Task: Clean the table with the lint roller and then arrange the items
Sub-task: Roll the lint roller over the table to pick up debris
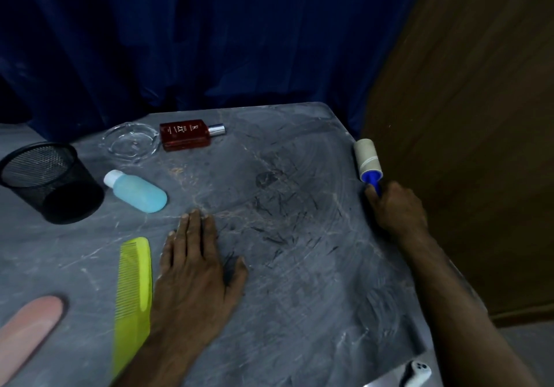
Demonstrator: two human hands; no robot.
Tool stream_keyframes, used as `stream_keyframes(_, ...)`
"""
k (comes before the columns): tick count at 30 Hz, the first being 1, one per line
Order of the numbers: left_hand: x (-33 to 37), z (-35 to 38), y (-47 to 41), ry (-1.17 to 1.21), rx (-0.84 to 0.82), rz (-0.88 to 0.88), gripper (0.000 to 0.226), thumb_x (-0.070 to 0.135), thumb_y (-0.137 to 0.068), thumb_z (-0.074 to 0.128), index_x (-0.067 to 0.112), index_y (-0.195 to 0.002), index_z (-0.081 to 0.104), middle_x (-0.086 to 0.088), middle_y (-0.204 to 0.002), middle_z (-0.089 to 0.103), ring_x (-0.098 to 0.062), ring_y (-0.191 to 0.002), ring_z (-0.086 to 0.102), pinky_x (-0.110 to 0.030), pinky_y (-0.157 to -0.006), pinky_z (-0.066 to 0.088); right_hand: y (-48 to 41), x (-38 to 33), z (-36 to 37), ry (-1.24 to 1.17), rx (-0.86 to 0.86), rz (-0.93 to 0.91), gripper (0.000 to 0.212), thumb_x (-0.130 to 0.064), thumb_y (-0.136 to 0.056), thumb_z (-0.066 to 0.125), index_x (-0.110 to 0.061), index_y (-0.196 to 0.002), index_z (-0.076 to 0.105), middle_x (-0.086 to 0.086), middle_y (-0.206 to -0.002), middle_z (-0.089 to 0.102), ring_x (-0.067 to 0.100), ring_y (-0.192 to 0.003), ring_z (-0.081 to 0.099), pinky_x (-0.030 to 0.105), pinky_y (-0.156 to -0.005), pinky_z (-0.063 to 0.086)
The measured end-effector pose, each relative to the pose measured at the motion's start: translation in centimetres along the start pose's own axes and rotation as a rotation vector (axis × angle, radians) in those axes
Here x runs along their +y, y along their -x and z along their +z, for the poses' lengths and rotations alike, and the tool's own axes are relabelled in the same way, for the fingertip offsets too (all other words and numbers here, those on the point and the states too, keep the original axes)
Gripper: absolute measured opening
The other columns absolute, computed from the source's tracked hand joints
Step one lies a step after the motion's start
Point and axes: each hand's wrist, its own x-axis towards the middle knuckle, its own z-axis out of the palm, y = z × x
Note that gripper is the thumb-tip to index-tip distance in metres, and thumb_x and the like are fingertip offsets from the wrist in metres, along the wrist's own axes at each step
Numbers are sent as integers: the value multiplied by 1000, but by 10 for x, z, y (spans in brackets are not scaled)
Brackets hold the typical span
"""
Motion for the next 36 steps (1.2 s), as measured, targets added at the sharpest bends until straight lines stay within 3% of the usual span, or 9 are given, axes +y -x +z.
stream_keyframes(3,0,1,0,-4,-1,4,98,64,-94,21,-2,-165,28,-25,-173,29,-41,-162,26,-56,-132,23,5,-17,6,-10,-18,-77,37,-47,-104,47,-13,-116,59,6,-92,61,22,-81,58,36,-71,45)
stream_keyframes(7,0,0,0,9,-12,2,98,66,-94,18,1,-168,22,-21,-176,21,-38,-165,19,-53,-134,17,13,-49,20,-24,-25,-184,38,-46,-105,45,-12,-114,59,10,-95,65,24,-82,58,35,-73,44)
stream_keyframes(11,0,0,0,15,-24,-9,97,66,-95,20,6,-170,11,-17,-179,10,-34,-167,9,-49,-136,9,27,-84,34,-39,-54,-257,39,-48,-103,47,-15,-118,58,8,-99,67,25,-88,64,40,-78,53)
stream_keyframes(16,1,-2,1,32,5,-17,91,59,-97,36,3,-168,23,-19,-177,21,-35,-165,21,-49,-135,15,56,-125,52,-39,-56,-371,42,-50,-103,45,-15,-122,58,14,-110,72,36,-101,69,42,-84,54)
stream_keyframes(25,0,-1,0,14,6,8,96,65,-95,20,5,-169,17,-18,-178,17,-32,-167,13,-47,-136,7,96,-176,68,-12,-70,-524,43,-49,-102,43,-17,-127,56,14,-113,72,35,-106,69,38,-85,52)
stream_keyframes(28,0,-3,0,43,35,21,96,66,-94,23,6,-168,22,-19,-176,22,-35,-165,19,-48,-135,13,106,-185,73,-6,-78,-571,43,-49,-103,41,-17,-130,54,13,-113,72,34,-105,69,39,-87,51)
stream_keyframes(32,-3,1,0,53,-16,28,100,68,-89,12,11,-170,-7,-14,-180,-4,-28,-168,-6,-43,-136,-4,116,-192,78,-12,-79,-618,44,-49,-104,41,-16,-132,53,12,-115,71,32,-105,68,38,-87,51)
stream_keyframes(34,-3,0,-1,71,-20,19,100,68,-90,16,10,-170,1,-16,-180,3,-30,-168,1,-45,-136,2,116,-192,78,-35,-88,-605,44,-49,-104,42,-17,-132,53,12,-115,71,31,-105,68,37,-87,51)
stream_keyframes(36,-1,-2,0,61,-11,10,96,65,-93,27,7,-169,21,-20,-176,23,-35,-164,22,-49,-134,17,110,-187,76,-56,-98,-571,43,-49,-103,42,-18,-131,54,12,-115,71,33,-106,68,38,-87,51)
